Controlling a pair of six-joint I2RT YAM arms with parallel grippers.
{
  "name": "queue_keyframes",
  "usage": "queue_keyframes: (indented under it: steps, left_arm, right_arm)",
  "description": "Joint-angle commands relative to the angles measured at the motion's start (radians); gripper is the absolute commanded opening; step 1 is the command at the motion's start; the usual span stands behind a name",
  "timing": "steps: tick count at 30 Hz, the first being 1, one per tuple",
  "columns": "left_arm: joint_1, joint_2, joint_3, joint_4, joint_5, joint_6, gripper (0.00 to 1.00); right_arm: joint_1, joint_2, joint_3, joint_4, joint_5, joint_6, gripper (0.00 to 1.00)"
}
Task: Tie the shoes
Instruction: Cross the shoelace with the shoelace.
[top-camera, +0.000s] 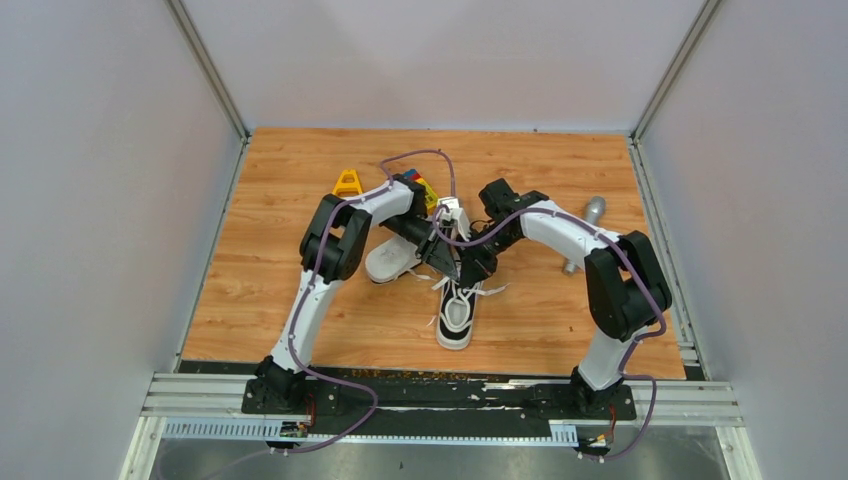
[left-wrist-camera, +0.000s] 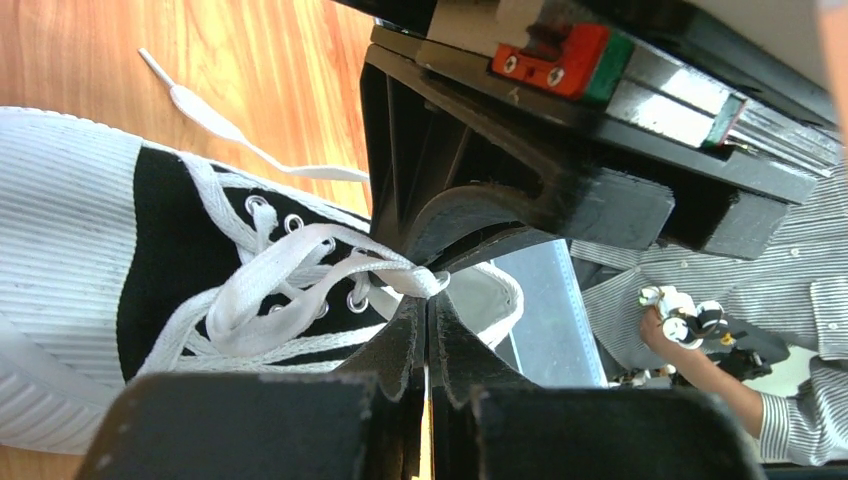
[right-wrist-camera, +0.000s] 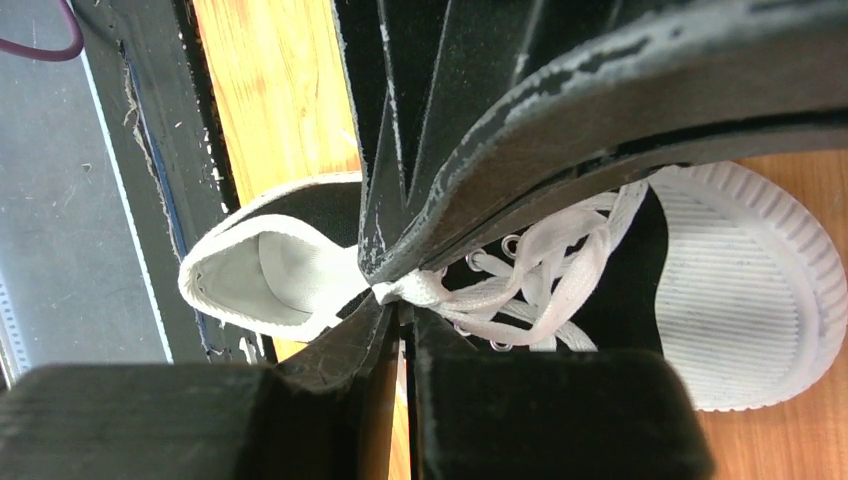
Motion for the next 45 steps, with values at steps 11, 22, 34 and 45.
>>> queue_keyframes:
  steps: [11, 22, 34, 45]
  left_arm:
    - [-0.027, -0.017, 0.101, -0.026, -0.094, -0.333, 0.00]
    - [-0.009, -0.333, -0.341, 1.058, -0.288, -1.235, 0.08]
    - [-0.003, -0.385, -0.517, 1.418, -0.219, -1.519, 0.16]
    - [-0.002, -0.398, -0.554, 1.451, -0.219, -1.547, 0.29]
  right_arm:
    - [-0.010, -0.046, -0.050, 0.047, -0.021, 0.075, 0.08]
    - [-0.012, -0.067, -0.077, 0.103, -0.015, 0.120, 0.10]
    - [0.006, -0.094, -0.123, 0.145, -0.019, 0.137, 0.10]
    - [0.014, -0.095, -0.151, 0.156, -0.015, 0.136, 0.11]
